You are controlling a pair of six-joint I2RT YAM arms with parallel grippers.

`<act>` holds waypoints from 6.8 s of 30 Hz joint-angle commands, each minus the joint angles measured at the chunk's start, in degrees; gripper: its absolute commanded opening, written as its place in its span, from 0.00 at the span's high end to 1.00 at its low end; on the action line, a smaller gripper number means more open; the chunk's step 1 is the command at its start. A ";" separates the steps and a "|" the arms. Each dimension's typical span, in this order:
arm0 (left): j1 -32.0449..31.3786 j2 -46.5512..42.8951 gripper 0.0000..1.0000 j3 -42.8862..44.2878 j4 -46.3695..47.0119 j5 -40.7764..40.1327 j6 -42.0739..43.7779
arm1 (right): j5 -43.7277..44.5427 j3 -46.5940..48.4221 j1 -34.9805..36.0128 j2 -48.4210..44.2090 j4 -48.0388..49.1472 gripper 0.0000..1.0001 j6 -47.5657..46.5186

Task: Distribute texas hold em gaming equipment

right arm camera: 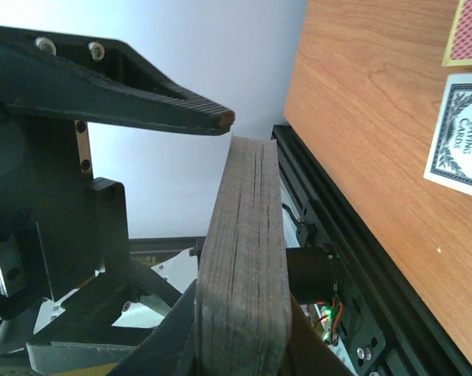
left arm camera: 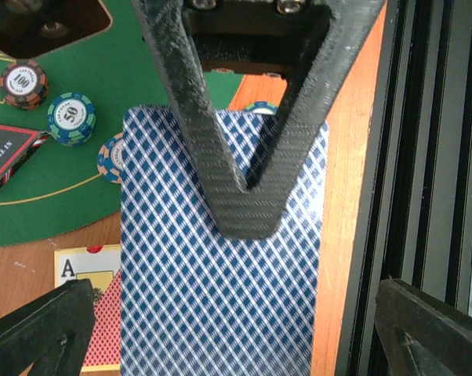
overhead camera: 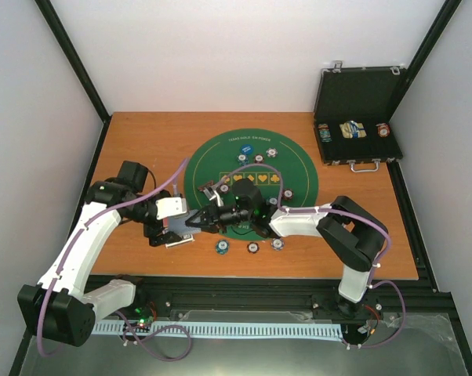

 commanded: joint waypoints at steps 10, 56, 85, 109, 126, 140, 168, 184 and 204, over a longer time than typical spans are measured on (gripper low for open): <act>-0.41 -1.45 0.00 -1.86 -0.81 1.26 3.09 | -3.28 2.91 2.33 -1.22 3.47 0.97 -1.92; -0.49 -8.50 0.25 -6.79 2.68 -1.79 5.80 | -1.59 5.71 3.58 2.77 2.56 0.97 -1.68; -0.49 -8.99 0.49 -7.06 4.08 -3.51 7.49 | -1.09 7.02 4.60 6.08 4.64 0.74 1.57; -0.49 -8.62 0.06 -6.67 2.01 -3.30 9.23 | -1.30 5.35 4.62 5.15 4.35 0.97 1.21; -0.49 -7.02 0.13 -5.49 2.99 -3.02 7.87 | -1.60 6.46 4.86 6.60 3.16 0.97 0.42; -0.53 -6.32 0.12 -4.48 -0.22 -3.35 8.01 | 0.06 5.47 4.88 6.92 1.11 0.97 -0.75; -0.49 -5.16 0.25 -4.74 0.52 -3.71 7.22 | -0.22 8.31 6.00 7.91 -2.74 0.97 -3.05; -0.48 -6.33 0.00 -6.40 -0.10 -3.95 7.83 | -0.80 8.36 5.86 6.97 -1.42 0.97 -2.48; -0.49 -5.31 0.00 -7.16 -2.99 -2.41 8.96 | -1.68 9.28 5.88 5.77 -0.07 0.97 -2.12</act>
